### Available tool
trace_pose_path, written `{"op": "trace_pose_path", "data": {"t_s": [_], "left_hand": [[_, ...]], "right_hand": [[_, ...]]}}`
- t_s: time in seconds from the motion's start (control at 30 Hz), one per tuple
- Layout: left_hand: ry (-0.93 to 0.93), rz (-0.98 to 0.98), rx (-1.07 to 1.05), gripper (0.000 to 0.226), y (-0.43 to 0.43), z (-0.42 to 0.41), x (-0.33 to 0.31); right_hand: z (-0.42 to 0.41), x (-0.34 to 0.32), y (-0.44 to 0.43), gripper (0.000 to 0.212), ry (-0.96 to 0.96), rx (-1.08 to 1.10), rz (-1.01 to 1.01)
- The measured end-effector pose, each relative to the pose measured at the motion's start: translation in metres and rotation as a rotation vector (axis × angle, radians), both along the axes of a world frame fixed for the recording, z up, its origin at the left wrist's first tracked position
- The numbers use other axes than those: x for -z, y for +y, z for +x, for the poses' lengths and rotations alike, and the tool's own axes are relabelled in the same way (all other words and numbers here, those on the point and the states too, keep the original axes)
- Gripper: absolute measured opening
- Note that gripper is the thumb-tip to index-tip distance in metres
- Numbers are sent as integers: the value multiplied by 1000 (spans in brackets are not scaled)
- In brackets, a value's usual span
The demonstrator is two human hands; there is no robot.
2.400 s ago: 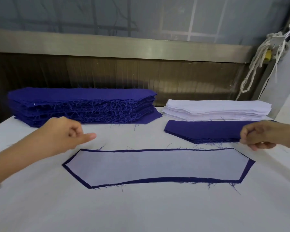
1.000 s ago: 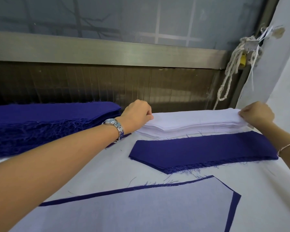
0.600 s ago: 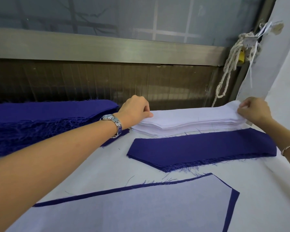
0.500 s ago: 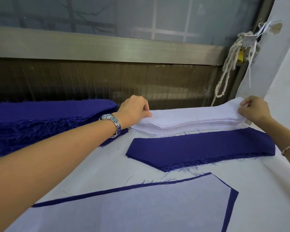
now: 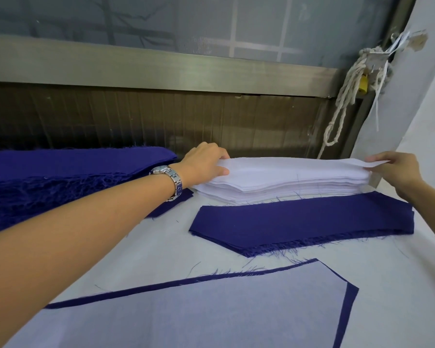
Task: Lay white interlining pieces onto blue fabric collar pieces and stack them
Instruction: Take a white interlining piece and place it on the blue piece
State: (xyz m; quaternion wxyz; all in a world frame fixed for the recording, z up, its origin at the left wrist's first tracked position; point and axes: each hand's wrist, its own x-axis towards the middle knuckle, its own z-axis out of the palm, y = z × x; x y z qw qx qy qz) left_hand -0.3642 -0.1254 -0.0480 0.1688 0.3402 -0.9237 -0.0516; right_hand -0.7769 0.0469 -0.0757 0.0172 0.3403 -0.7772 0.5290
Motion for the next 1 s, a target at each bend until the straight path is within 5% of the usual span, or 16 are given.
{"op": "trace_pose_path", "data": {"t_s": [0.27,0.7,1.0], "left_hand": [[106,-166,-21,22,5,5,1],[572,316,-5,24,14,25,-30],[537,578,-75,26,23,89,-50]], "right_hand": [[5,0,1,22,-43,-24,-10],[8,-31,12,40,-93,-85,-63],[38,-58,43,18,-293,-347,166]]}}
